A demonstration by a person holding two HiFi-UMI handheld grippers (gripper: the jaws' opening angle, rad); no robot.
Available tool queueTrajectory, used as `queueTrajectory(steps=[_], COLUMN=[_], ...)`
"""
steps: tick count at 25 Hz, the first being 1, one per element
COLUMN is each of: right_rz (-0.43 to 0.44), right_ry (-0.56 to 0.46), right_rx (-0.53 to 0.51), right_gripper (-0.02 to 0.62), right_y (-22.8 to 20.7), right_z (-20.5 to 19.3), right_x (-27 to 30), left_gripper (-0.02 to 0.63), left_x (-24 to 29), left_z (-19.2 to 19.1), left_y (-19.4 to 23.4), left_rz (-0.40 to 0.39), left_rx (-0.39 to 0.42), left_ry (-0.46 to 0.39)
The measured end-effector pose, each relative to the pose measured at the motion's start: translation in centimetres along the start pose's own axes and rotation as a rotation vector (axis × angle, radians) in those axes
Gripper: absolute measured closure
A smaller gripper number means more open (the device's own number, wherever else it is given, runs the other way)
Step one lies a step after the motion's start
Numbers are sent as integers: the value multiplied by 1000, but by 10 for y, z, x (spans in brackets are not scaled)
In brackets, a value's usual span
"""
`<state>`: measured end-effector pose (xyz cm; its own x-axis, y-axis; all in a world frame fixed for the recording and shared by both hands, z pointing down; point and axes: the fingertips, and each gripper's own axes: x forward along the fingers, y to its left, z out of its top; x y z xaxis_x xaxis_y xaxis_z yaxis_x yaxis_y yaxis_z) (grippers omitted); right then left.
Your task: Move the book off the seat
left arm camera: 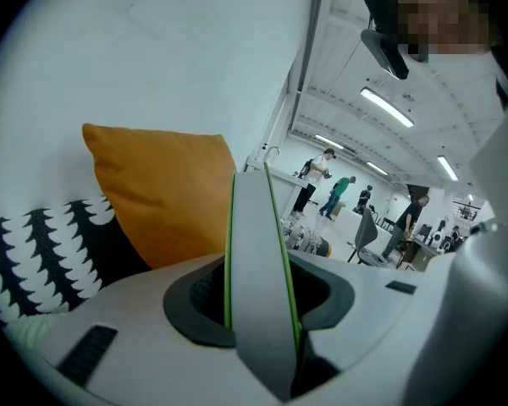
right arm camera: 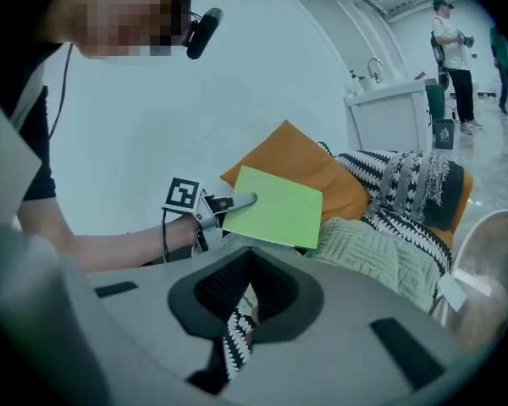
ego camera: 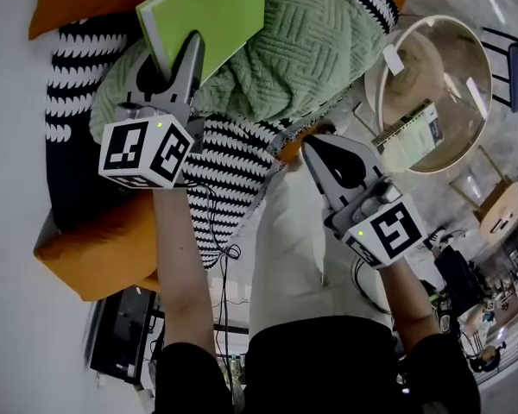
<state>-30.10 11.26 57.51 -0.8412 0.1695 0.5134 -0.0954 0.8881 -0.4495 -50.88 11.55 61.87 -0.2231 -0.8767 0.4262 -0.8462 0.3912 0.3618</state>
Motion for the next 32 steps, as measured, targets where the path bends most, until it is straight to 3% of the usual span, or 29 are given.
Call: queueTrajectory(steps=[6, 9, 17, 27, 32], right_rz=[-16, -16, -10, -6, -25], right_ry=[-46, -60, -92, -173, -237], right_rx=[-11, -27, -38, -87, -60], right_gripper=[580, 580, 580, 580, 580], right_y=[7, 13, 61, 101, 117], right_z=[20, 33, 84, 129, 161], right_x=[-18, -31, -76, -123, -154], left_gripper=[456, 456, 456, 456, 456], left_x=[-44, -73, -164, -219, -240], left_z=[16, 24, 101, 171, 199], left_y=[-20, -34, -70, -127, -163], left_rz=[1, -2, 67, -4, -64], left_rx=[-6, -53, -132, -111, -144], left_ry=[-30, -48, -122, -235, -268])
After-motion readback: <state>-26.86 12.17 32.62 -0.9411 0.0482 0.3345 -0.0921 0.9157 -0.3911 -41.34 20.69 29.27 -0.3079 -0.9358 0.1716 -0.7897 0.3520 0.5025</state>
